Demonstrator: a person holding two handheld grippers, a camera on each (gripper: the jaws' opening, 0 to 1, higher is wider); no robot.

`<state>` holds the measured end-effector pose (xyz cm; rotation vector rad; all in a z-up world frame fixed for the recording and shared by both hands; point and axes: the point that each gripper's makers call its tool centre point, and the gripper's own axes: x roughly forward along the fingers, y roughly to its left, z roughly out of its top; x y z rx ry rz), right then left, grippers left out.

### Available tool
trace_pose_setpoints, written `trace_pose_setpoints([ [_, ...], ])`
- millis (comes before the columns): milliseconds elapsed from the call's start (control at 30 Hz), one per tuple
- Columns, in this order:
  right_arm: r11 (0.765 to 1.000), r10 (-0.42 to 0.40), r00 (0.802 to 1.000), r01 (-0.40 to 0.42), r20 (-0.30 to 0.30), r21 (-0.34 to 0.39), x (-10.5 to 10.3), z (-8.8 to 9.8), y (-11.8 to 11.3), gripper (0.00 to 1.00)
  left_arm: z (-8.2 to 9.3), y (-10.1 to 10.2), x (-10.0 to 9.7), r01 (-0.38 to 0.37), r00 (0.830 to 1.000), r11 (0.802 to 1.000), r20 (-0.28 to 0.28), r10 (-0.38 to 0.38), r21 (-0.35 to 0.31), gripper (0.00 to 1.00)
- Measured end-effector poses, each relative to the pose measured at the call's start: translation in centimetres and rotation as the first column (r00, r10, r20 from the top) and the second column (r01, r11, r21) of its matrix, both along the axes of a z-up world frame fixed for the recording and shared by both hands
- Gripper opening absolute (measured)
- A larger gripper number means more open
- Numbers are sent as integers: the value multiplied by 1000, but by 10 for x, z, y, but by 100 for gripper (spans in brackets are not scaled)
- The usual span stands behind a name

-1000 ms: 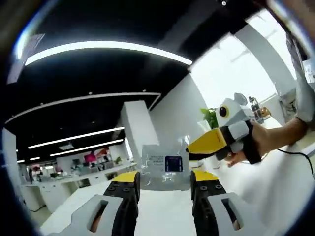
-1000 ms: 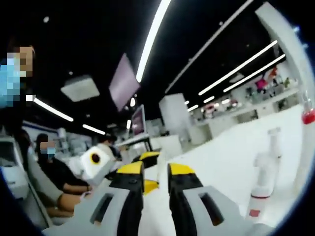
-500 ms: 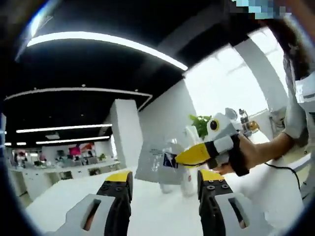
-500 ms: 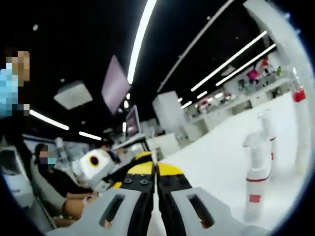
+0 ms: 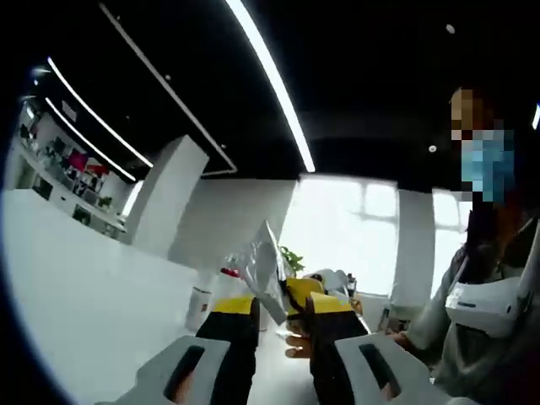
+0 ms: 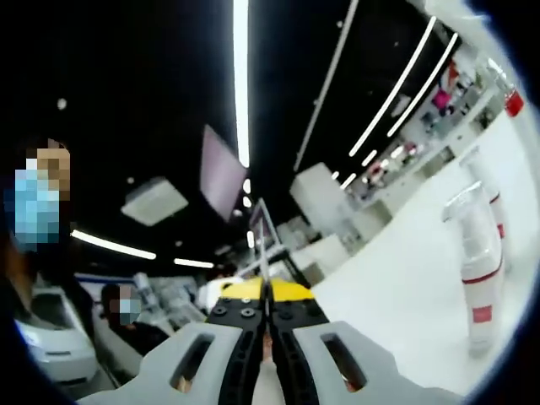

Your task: Arrange the skincare products in the storage area until every visible bottle or jar stands upright without overlapping.

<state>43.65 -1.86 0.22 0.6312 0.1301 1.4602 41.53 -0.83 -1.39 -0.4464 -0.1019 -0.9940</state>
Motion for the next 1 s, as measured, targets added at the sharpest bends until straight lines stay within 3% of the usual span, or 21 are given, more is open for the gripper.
trace_pose_setpoints([
  [133,1000,16,1000,-15,-16,4,-4,-1,0,0,-3,-2,-1,0,1000,1000,0,0,16,8],
  [200,1000,7,1000,-7,-21,-15,-1,-5,1,0,0,0,-3,20,1000,1000,-10,-21,-17,6],
  [400,997,38,999,-40,-35,-62,-9,-16,11,0,7,12,-2,18,999,994,-33,-22,-103,3],
  [700,985,70,997,-71,-14,-159,-20,-35,22,0,7,20,2,-20,999,995,-32,17,-102,2],
  [800,978,56,997,-45,46,-202,-18,-39,21,7,8,18,-1,6,999,993,-48,-11,-114,1],
  [867,982,30,989,-2,145,-190,-18,-31,19,16,7,18,-1,4,998,994,-56,-10,-108,1],
  [933,977,11,975,37,221,-211,-18,-28,19,23,2,20,1,-3,996,995,-93,-6,-98,1],
  [1000,980,-31,956,87,291,-182,-16,-20,15,24,1,19,-1,34,991,993,-122,-48,-115,1],
])
